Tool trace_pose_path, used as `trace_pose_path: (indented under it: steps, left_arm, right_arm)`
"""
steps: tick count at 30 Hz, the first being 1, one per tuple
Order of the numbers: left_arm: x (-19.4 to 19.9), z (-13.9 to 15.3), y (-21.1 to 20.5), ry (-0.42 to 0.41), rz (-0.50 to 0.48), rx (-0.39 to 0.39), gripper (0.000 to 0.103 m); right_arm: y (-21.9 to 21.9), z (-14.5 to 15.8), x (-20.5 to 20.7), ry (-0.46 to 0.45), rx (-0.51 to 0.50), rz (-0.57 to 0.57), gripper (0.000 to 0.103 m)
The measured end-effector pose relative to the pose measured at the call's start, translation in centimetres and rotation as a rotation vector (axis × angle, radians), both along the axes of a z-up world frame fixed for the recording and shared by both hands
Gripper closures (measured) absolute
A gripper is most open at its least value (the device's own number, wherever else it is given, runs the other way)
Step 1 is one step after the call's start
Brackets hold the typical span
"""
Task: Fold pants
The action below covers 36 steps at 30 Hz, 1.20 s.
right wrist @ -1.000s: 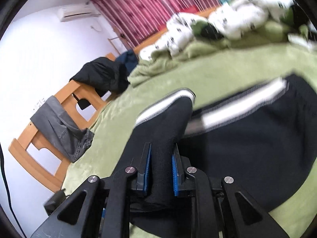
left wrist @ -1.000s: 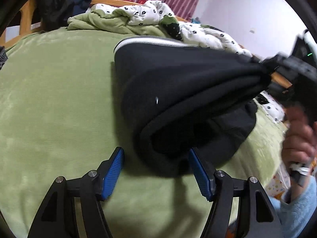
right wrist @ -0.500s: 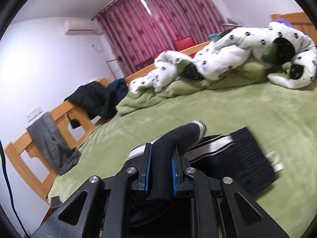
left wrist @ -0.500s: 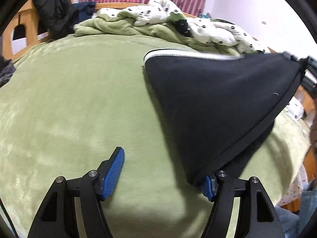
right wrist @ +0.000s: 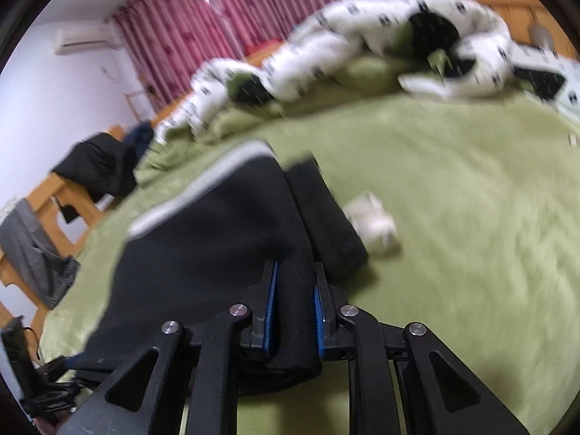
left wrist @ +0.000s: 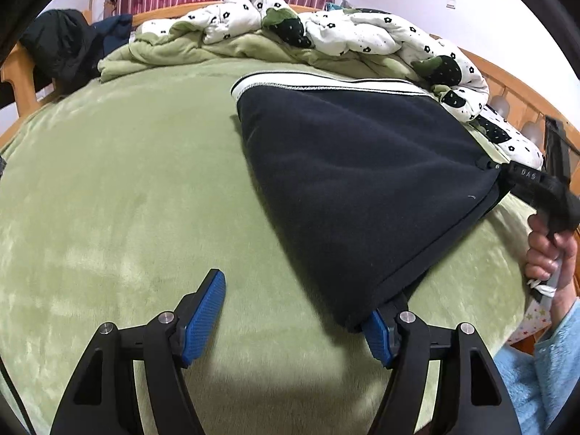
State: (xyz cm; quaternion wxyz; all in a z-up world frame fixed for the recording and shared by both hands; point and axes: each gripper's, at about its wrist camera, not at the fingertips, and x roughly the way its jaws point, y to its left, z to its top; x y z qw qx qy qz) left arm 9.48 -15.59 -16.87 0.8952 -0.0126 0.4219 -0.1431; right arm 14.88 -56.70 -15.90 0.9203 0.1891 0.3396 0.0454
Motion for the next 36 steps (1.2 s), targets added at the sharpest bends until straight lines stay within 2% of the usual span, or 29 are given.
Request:
trace_pose_path:
  steps: [3, 6, 11, 15, 19, 24, 27, 30, 32, 36]
  left_arm:
    - [-0.8, 0.2, 1.0, 0.017, -0.020, -0.033, 0.035]
    - [-2.0, 0.1, 2.0, 0.038, -0.045, -0.063, 0.035]
    - [-4.0, 0.6, 4.5, -0.001, -0.056, -0.030, 0.035]
    - [-4.0, 1.2, 7.8, -0.004, -0.003, -0.068, 0.035]
    - [-3.5, 2.0, 10.6, -0.017, 0.046, -0.133, 0.035]
    - [-2.9, 2.4, 12.0, -0.030, 0.076, -0.146, 0.035]
    - [-2.5, 2.1, 12.3, -0.019, 0.089, -0.142, 0.035]
    - [-2.1, 1.6, 11.6, 0.004, 0.070, -0.159, 0.036]
    - [-1.3, 1.5, 10.4, 0.008, 0.051, -0.166, 0.036]
    - [0.3, 2.4, 6.8, -0.002, -0.012, -0.202, 0.037]
  right_arm:
    - [0.2, 0.3, -0.8, 0.005, -0.024, -0.038, 0.077]
    - [1.4, 1.7, -1.9, 0.005, -0.108, -0.103, 0.076]
    - [3.0, 3.2, -4.1, 0.020, -0.194, -0.192, 0.071]
    - [3.8, 4.5, -6.3, 0.005, -0.196, -0.254, 0.056]
    - [4.6, 6.5, -7.1, 0.013, -0.192, -0.264, 0.055]
    - [6.1, 9.0, -7.0, 0.003, -0.263, -0.240, 0.052]
    - [7.0, 9.5, -6.9, -0.023, -0.327, -0.264, 0.052]
    - [7.6, 9.1, -6.4, -0.027, -0.314, -0.230, 0.052]
    - [8.0, 8.2, -5.7, -0.024, -0.298, -0.186, 0.052]
    - [8.9, 6.5, -4.1, -0.029, -0.346, -0.151, 0.052]
